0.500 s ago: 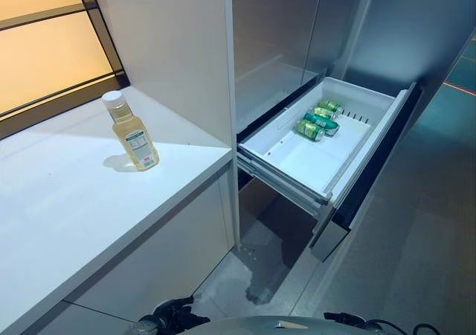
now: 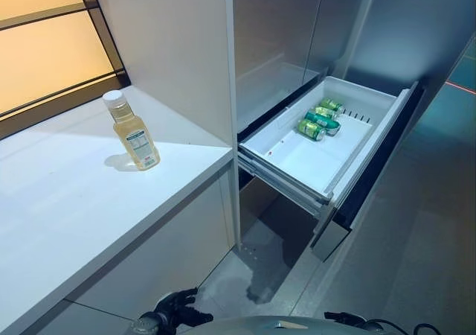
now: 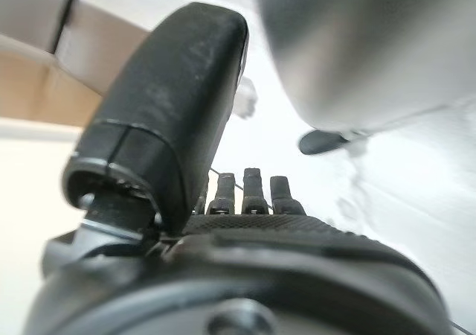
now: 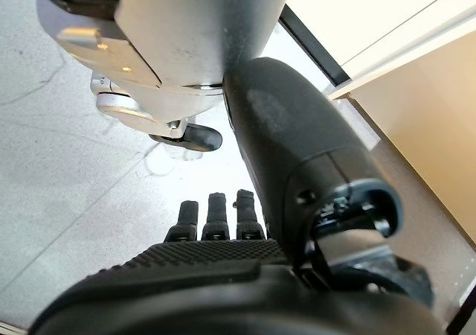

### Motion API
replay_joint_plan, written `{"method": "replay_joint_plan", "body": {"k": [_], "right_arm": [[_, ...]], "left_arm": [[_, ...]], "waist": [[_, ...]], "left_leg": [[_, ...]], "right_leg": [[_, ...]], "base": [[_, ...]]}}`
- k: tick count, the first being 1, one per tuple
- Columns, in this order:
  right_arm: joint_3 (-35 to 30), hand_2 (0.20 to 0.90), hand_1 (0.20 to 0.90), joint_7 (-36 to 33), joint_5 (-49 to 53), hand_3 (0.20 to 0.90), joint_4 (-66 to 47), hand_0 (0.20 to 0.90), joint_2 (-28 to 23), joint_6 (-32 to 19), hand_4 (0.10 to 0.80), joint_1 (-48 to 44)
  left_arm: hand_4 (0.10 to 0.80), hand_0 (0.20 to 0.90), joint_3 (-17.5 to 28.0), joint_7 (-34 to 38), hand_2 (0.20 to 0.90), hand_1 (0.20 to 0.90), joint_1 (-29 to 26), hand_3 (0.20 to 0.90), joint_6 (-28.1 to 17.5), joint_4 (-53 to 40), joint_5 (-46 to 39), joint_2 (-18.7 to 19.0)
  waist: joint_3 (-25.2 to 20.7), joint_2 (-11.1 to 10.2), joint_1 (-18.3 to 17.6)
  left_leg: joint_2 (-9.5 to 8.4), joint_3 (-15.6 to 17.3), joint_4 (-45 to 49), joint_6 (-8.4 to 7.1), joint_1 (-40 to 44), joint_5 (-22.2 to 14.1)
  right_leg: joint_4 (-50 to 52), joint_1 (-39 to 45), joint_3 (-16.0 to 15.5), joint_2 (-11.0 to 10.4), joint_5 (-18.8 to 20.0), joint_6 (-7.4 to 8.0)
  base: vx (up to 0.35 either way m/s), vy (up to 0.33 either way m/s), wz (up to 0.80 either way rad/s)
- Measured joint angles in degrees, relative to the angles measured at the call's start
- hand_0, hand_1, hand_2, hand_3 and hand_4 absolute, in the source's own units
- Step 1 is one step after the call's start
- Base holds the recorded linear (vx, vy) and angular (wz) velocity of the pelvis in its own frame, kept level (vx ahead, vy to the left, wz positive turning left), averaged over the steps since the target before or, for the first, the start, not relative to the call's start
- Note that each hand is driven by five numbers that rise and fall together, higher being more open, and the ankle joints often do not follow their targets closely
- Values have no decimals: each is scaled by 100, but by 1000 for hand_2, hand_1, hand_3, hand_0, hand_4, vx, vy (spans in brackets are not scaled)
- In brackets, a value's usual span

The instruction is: Put drinks into fridge and close the fridge

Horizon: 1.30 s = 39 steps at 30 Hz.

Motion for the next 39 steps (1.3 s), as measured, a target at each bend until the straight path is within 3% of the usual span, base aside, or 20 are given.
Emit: {"method": "replay_joint_plan", "body": {"k": [2,3,7,10,13,17,20,22,26,30,36,39], "right_arm": [[14,900,900,94,-9,900,-96,900,-84,66,800,-20],[15,900,900,102,-12,900,-105,900,-98,71,800,-24],[12,900,900,180,-112,900,-150,900,-216,57,800,-42],[-22,900,900,171,-135,900,-134,900,-238,-102,800,47],[-36,900,900,115,-222,900,-94,900,-169,-325,800,128],[-25,900,900,-24,-223,900,-20,900,-142,-458,800,123],[-11,900,900,-141,-213,900,12,900,-78,-520,800,165],[-11,900,900,-218,-211,900,19,900,-37,-522,800,222],[-9,900,900,-314,-204,900,45,900,9,-552,800,330],[218,900,900,-325,-210,900,93,900,68,-540,800,369],[375,900,900,-329,-209,900,103,900,102,-473,800,347],[435,900,900,-329,-210,900,102,900,108,-423,800,328]], "left_arm": [[800,900,-213,-1025,900,900,-19,900,299,-1023,-126,293],[800,900,-224,-1195,900,900,-31,900,378,-1182,-176,333],[800,900,-294,-2605,900,900,-335,900,1401,-2865,-839,921],[800,900,23,-2985,900,900,-445,900,2490,-4468,-1976,1250],[800,900,443,-2916,900,900,-533,900,2604,-5646,-3401,1103],[800,900,558,-2461,900,900,-790,900,1949,-6385,-4731,809],[800,900,890,-1958,900,900,-859,900,995,-6566,-5426,494],[800,900,1245,-1600,900,900,-890,900,88,-6643,-5442,414],[800,900,1731,-752,900,900,-981,900,-1041,-6795,-5272,427],[800,900,1845,886,900,900,-1362,900,-1956,-6871,-4041,655],[800,900,2090,3132,900,900,-1788,900,-2155,-6832,-2696,887],[800,900,2227,3788,900,900,-1857,900,-2112,-6813,-2472,891]], "waist": [[41,66,2],[46,77,-6],[124,201,-34],[135,233,-30],[135,232,-25],[128,248,-37],[104,278,-43],[61,270,-24],[-29,214,6],[-114,105,87],[-155,74,87],[-178,51,77]], "left_leg": [[-2,2,-1,0,0,0],[-2,3,-2,0,-1,0],[4,3,-2,-1,-3,0],[1,-13,-2,-2,0,0],[-6,-47,-2,-2,4,0],[0,-73,-4,-14,129,-11],[17,-77,-4,-43,173,-43],[28,-85,-3,-62,187,-56],[33,-88,-3,-30,184,-27],[24,-119,-3,-29,170,-25],[-9,-148,-3,-17,159,-21],[-11,-148,-2,-14,160,-19]], "right_leg": [[0,-1,4,-2,0,1],[0,-2,5,-2,0,2],[-1,-6,11,1,1,1],[-2,0,6,-3,3,1],[-3,17,-7,-7,2,2],[-9,142,-20,3,-11,11],[-31,197,-17,19,-33,42],[-32,198,-14,30,-37,35],[-33,197,-18,35,-37,34],[-32,195,-24,31,-36,32],[-31,195,-38,4,-16,3],[-15,195,-36,3,-16,3]], "base": [[-33,43,-1],[-19,35,-1],[-4,25,-1],[3,10,0],[46,0,3],[68,-13,1],[67,-23,-1],[35,-13,-1],[0,0,0],[8,6,3],[5,4,2],[0,0,0]]}}
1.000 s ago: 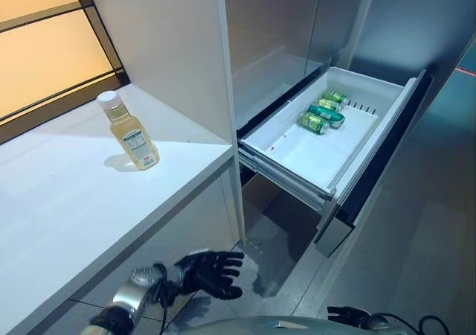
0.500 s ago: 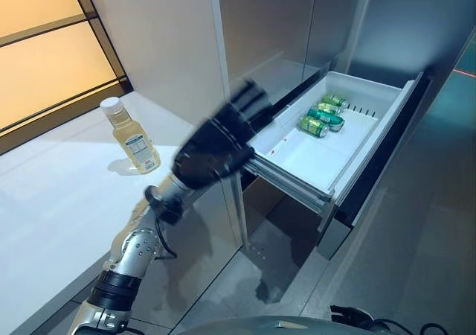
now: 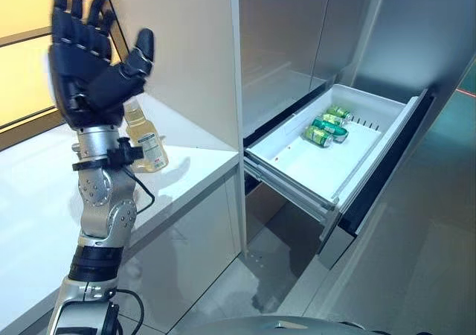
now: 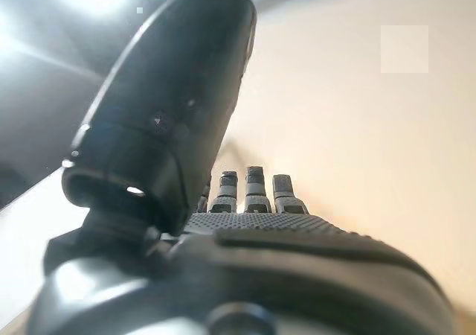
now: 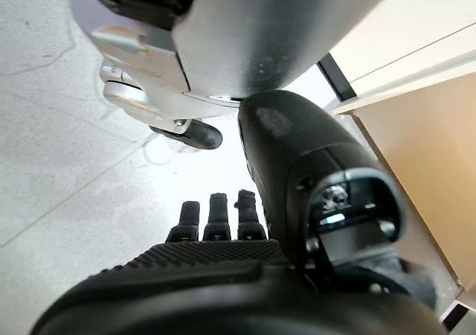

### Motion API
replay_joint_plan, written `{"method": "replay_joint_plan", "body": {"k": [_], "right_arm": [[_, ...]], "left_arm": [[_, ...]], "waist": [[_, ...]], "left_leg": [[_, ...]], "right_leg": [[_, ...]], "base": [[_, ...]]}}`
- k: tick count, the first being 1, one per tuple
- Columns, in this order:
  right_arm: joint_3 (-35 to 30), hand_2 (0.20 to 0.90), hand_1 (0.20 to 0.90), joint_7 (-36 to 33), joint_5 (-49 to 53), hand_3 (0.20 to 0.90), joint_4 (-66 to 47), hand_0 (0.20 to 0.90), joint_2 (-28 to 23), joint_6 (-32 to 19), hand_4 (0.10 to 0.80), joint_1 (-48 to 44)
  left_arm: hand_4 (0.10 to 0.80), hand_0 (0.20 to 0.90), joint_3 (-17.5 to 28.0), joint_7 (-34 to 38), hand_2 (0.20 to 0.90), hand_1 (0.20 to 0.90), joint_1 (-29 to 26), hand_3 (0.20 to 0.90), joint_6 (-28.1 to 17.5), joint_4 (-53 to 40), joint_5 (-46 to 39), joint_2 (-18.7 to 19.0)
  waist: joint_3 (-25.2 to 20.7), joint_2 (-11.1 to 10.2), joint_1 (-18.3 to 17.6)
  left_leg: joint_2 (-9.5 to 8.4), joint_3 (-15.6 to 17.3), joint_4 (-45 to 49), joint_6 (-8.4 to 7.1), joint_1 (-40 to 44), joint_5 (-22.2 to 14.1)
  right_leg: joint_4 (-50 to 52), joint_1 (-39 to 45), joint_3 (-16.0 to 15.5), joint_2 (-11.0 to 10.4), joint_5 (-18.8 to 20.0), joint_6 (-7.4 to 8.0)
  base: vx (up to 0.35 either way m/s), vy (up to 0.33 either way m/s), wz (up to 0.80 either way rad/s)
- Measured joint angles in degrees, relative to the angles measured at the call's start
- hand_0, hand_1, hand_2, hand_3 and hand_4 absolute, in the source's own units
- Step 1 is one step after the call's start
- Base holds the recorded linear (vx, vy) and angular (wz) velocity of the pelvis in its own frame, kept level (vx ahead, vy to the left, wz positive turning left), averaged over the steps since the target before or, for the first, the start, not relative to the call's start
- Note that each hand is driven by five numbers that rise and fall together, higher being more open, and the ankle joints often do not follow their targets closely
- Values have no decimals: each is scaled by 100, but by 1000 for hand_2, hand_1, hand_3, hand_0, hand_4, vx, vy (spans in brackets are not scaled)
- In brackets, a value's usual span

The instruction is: Put drinks into fridge and close the fridge

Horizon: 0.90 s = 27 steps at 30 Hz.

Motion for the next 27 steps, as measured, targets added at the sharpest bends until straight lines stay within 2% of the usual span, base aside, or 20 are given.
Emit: {"method": "replay_joint_plan", "body": {"k": [3,7,14,27], "right_arm": [[24,900,900,1,0,900,0,900,1,55,800,-22],[27,900,900,7,0,900,0,900,-1,129,800,-41],[21,900,900,22,-2,900,-1,900,-6,237,800,-37],[-11,900,900,146,-31,900,-2,900,-2,270,800,12]], "left_arm": [[800,900,-6,412,900,900,-40,900,375,133,313,112],[800,900,-25,630,900,900,-96,900,833,748,693,341],[800,900,-62,629,900,900,-101,900,1374,1724,696,553],[800,900,-91,238,900,900,-101,900,1489,2534,820,598]], "waist": [[-6,-8,-1],[-29,5,-20],[-33,1,-58],[28,-92,-110]], "left_leg": [[0,2,0,1,6,2],[2,7,-1,1,24,2],[1,33,-1,3,33,3],[7,153,-4,9,86,-2]], "right_leg": [[9,4,0,0,0,-1],[9,16,6,2,0,0],[9,16,31,0,1,0],[9,25,131,0,2,1]], "base": [[5,10,0],[8,7,0],[38,25,-2],[21,17,-3]]}}
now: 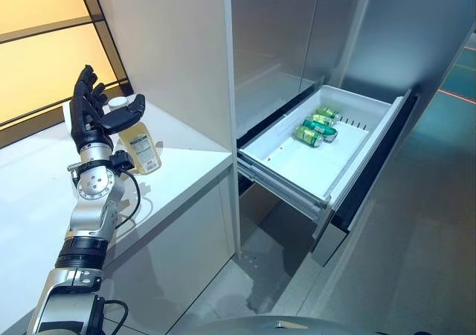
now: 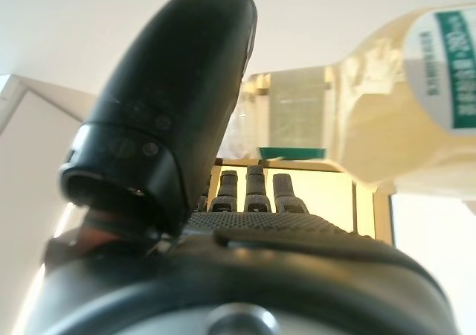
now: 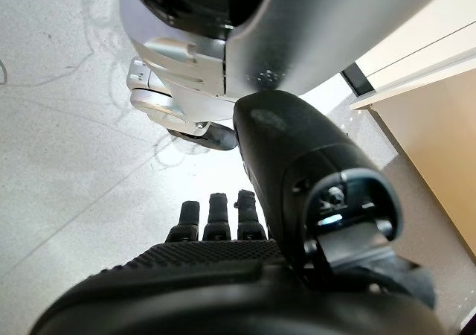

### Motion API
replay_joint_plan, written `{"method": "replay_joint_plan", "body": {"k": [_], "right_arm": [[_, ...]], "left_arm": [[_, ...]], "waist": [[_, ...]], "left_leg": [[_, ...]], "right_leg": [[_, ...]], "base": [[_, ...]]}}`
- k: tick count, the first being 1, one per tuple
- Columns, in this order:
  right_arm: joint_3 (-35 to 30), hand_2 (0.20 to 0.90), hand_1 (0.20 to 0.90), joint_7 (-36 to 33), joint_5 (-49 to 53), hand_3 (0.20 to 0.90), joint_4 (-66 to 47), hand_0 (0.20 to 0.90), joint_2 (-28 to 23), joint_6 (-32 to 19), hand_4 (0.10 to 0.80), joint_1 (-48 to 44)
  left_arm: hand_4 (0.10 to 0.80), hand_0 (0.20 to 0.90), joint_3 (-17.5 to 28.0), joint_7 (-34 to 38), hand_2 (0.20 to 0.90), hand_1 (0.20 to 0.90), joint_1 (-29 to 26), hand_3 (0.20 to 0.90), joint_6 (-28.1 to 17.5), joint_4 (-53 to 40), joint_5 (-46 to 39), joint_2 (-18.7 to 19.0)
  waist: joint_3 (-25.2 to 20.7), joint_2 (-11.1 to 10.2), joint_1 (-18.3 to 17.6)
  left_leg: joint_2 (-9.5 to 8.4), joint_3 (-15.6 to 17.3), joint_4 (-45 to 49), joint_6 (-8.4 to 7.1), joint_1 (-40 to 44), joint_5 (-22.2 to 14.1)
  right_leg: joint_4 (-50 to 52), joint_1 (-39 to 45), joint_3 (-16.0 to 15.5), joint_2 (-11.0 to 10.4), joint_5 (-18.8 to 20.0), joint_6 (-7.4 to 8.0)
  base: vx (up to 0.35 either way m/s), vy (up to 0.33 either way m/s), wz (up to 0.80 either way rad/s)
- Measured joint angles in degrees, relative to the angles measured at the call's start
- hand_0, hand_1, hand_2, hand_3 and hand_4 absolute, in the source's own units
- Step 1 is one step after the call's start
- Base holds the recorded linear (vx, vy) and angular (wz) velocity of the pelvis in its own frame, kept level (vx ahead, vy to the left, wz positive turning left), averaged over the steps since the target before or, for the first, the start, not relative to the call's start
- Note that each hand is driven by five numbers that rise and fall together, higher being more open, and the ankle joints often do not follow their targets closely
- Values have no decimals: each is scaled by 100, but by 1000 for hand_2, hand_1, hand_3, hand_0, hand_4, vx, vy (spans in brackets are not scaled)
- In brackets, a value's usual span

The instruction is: Put drinks into fridge and close the fridge

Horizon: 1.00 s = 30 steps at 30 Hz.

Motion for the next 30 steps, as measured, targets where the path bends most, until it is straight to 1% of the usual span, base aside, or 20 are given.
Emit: {"method": "replay_joint_plan", "body": {"k": [5,15,18,30], "right_arm": [[-3,900,900,56,-95,900,-19,900,1,11,800,35],[-7,900,900,101,-156,900,-40,900,3,86,800,39],[-8,900,900,110,-206,900,-40,900,3,108,800,45],[-20,900,900,110,-211,900,-45,900,-12,114,800,85]], "left_arm": [[800,900,-197,-157,900,900,5,900,30,50,86,0],[800,900,-224,-280,900,900,6,900,100,201,112,1],[800,900,-239,-280,900,900,6,900,99,246,343,1],[800,900,-275,-275,900,900,6,900,75,413,720,3]], "waist": [[42,-49,-1],[87,-71,-5],[88,-69,-9],[94,-28,-33]], "left_leg": [[0,1,0,0,0,0],[-1,2,0,0,4,0],[0,2,0,0,11,0],[1,5,0,0,50,0]], "right_leg": [[0,-1,3,1,0,0],[1,2,4,0,1,0],[1,10,4,0,1,0],[1,66,5,0,0,0]], "base": [[0,0,0],[0,0,0],[0,0,0],[0,0,0]]}}
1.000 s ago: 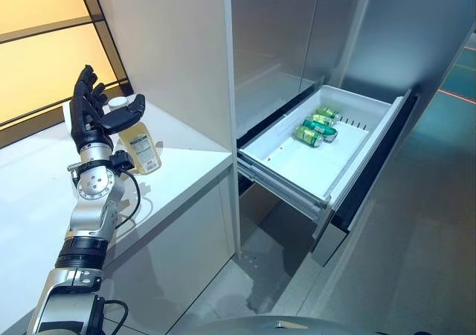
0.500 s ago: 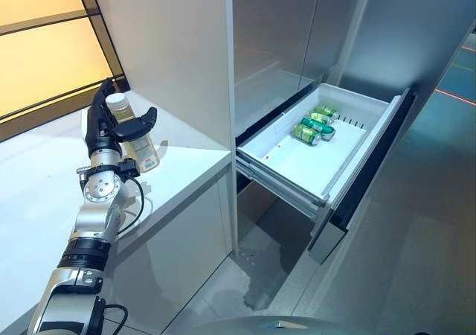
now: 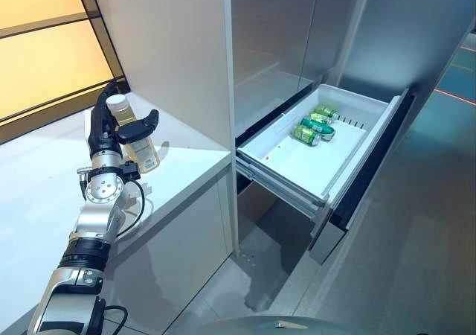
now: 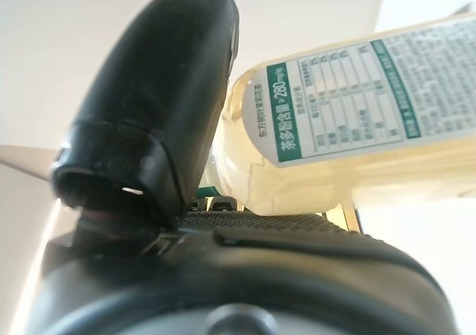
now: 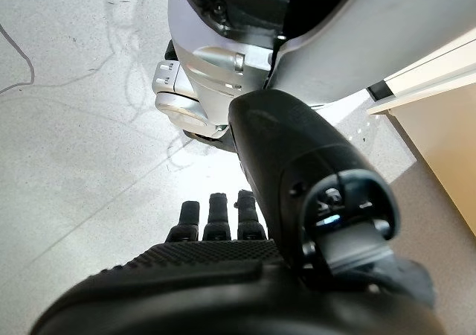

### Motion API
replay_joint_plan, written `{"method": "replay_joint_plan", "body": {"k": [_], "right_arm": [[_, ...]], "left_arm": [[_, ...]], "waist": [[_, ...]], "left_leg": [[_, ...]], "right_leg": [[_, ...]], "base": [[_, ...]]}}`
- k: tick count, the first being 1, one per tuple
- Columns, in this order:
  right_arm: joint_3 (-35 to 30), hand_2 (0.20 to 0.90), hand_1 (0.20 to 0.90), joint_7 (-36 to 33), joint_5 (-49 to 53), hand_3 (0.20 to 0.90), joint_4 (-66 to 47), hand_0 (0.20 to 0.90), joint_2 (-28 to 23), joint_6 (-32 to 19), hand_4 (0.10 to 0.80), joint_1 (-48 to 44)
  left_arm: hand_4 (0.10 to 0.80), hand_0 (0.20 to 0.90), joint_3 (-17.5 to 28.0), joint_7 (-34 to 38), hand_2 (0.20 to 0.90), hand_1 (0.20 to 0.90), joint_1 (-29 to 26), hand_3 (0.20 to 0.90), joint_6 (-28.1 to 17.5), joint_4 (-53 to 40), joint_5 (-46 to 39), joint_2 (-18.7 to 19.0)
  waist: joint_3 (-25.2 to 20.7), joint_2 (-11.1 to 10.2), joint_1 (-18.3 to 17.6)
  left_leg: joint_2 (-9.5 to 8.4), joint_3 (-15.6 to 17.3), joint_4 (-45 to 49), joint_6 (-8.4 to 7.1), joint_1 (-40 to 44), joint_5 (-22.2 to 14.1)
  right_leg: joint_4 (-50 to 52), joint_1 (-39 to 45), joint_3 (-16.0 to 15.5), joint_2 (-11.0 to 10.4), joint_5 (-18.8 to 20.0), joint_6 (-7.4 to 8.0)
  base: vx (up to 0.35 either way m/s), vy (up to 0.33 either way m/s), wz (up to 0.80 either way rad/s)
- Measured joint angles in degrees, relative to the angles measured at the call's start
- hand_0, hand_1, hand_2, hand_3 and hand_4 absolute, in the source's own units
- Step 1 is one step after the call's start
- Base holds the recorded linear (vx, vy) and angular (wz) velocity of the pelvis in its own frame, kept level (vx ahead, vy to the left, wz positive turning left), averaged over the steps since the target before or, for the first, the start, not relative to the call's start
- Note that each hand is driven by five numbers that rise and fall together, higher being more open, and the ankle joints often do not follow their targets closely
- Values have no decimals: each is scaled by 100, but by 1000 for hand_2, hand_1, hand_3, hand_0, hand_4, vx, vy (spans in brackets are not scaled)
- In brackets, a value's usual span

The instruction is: Put drinks into fridge and close the fridge

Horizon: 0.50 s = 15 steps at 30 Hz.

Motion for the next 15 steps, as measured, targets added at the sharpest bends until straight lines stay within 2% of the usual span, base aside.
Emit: {"method": "replay_joint_plan", "body": {"k": [15], "right_arm": [[-97,900,900,4,-7,900,-1,900,-11,0,800,33]], "left_arm": [[800,900,-53,52,900,900,0,900,5,127,45,10]], "waist": [[-21,41,-11]], "left_leg": [[2,10,0,2,5,-3]], "right_leg": [[0,12,4,1,0,0]], "base": [[0,0,0]]}}
